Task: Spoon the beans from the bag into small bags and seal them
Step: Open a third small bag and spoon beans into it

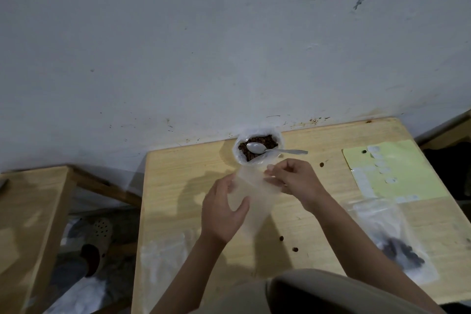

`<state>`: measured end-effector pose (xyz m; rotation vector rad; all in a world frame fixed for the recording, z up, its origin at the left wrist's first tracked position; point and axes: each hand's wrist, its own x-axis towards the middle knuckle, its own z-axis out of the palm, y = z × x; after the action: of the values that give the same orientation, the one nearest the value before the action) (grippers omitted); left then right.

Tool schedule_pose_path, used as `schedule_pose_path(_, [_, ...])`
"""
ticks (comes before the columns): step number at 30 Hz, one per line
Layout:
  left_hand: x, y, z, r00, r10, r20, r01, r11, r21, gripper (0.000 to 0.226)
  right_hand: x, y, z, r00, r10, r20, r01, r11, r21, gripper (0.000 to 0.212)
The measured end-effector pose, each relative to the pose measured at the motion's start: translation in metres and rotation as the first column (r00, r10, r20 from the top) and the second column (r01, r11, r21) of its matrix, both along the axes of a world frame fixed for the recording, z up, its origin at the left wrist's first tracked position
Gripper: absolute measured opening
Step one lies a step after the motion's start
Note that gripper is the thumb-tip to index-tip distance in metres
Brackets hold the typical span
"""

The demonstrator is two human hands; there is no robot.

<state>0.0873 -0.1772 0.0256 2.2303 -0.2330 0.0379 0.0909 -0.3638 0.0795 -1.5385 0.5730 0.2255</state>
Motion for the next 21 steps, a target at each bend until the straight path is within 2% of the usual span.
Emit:
schedule_pose_path(1, [0.001,-0.002,-0.002,0.999,-0.006,-0.048,0.005,1.000,-0.028,0.058,-0.001,-0.002,-0.005,1.000,-0.014,-0.027,0.015,0.999,0.052,0.015])
schedule_pose_path(4, [0.003,-0.007,-0.006,0.991,-0.077,-0.107,0.072,0.996,-0.048,0.063,0.001,0.000,-0.020,0.999,0.046,-0.012,-0.046,0.998,0.030,0.015])
schedule_pose_path(6, [0.004,-0.011,-0.005,0.982,-0.127,-0.140,0.127,0.992,-0.006,0.081,0.004,0.004,-0.026,1.000,0.005,0.005,-0.005,1.000,0.004,0.017])
schedule_pose_path(9, [0.004,-0.021,-0.003,0.980,-0.122,-0.155,0.137,0.986,0.094,0.120,0.011,0.009,-0.029,0.997,-0.068,0.047,0.068,0.998,-0.010,0.023])
schedule_pose_path(11, [0.004,-0.028,-0.001,0.983,-0.086,-0.164,0.110,0.983,0.147,0.130,0.014,0.011,-0.029,0.995,-0.068,0.079,0.069,0.998,-0.006,0.025])
schedule_pose_path(16, [0.009,-0.037,0.004,0.997,-0.041,-0.059,0.049,0.990,0.134,0.107,0.016,0.015,-0.021,0.989,-0.113,0.091,0.109,0.993,0.048,0.021])
schedule_pose_path(19, [0.011,-0.034,0.006,1.000,-0.024,-0.007,0.025,0.996,0.083,0.094,0.014,0.014,-0.017,0.977,-0.211,0.012,0.204,0.956,0.211,0.013])
schedule_pose_path(21, [0.012,-0.029,0.006,1.000,-0.003,0.005,0.002,0.999,0.047,0.090,0.013,0.011,-0.020,0.943,-0.324,-0.074,0.331,0.897,0.293,0.010])
